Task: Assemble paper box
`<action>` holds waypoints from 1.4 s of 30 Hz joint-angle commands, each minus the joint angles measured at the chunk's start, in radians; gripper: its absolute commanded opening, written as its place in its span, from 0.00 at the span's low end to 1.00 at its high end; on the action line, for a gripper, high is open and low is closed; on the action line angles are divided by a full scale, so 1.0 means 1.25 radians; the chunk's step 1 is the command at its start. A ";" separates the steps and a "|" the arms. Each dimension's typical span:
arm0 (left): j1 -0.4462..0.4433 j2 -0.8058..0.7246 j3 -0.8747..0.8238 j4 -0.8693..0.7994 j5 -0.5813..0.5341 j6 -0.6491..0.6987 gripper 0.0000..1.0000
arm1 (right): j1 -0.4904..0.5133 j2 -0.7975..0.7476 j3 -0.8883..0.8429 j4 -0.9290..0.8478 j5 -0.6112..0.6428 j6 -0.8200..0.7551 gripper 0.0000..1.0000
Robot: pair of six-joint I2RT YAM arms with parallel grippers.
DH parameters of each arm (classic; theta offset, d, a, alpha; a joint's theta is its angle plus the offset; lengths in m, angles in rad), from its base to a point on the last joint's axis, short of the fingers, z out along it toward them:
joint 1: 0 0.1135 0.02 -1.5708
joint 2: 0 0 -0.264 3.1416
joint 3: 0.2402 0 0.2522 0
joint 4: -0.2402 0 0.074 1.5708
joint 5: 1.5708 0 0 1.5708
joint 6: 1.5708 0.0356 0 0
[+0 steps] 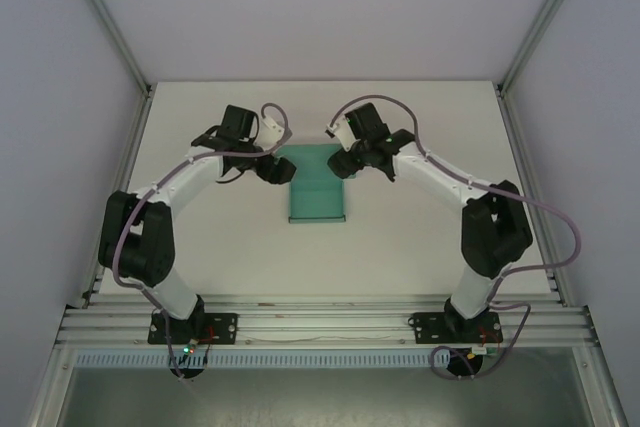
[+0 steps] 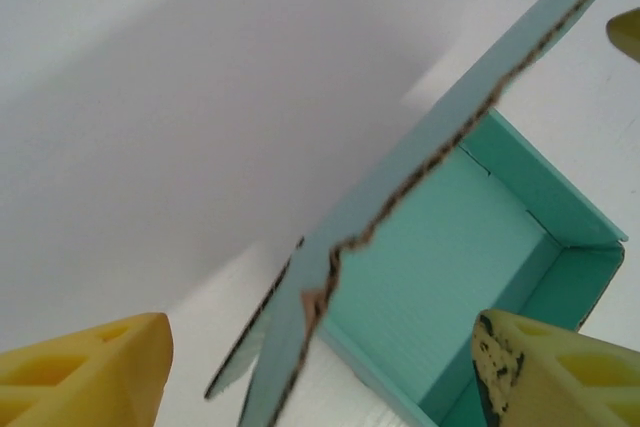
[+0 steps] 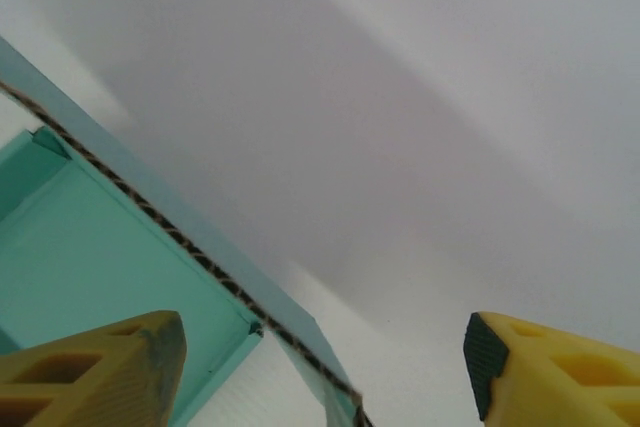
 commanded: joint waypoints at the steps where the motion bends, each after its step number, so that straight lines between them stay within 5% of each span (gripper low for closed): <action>1: -0.005 0.020 0.033 -0.033 -0.004 0.031 0.74 | -0.008 0.018 0.035 -0.052 -0.023 -0.021 0.65; 5: -0.006 0.026 0.036 -0.013 -0.010 0.033 0.61 | -0.011 0.033 0.044 -0.059 -0.027 -0.032 0.61; 13: -0.018 0.019 0.032 0.010 -0.035 0.015 0.27 | -0.016 0.054 0.074 -0.114 -0.032 -0.027 0.32; 17: -0.034 0.023 0.029 0.007 -0.073 -0.003 0.00 | -0.015 0.055 0.079 -0.128 -0.032 -0.021 0.23; 26: -0.085 -0.046 -0.014 0.055 -0.193 -0.094 0.00 | -0.015 0.015 0.069 -0.118 -0.013 0.081 0.08; 34: -0.162 -0.097 -0.042 0.105 -0.368 -0.312 0.00 | 0.032 -0.048 0.002 -0.015 0.092 0.342 0.04; 42: -0.182 -0.078 -0.083 0.242 -0.377 -0.514 0.00 | 0.072 -0.022 -0.001 0.038 0.197 0.572 0.01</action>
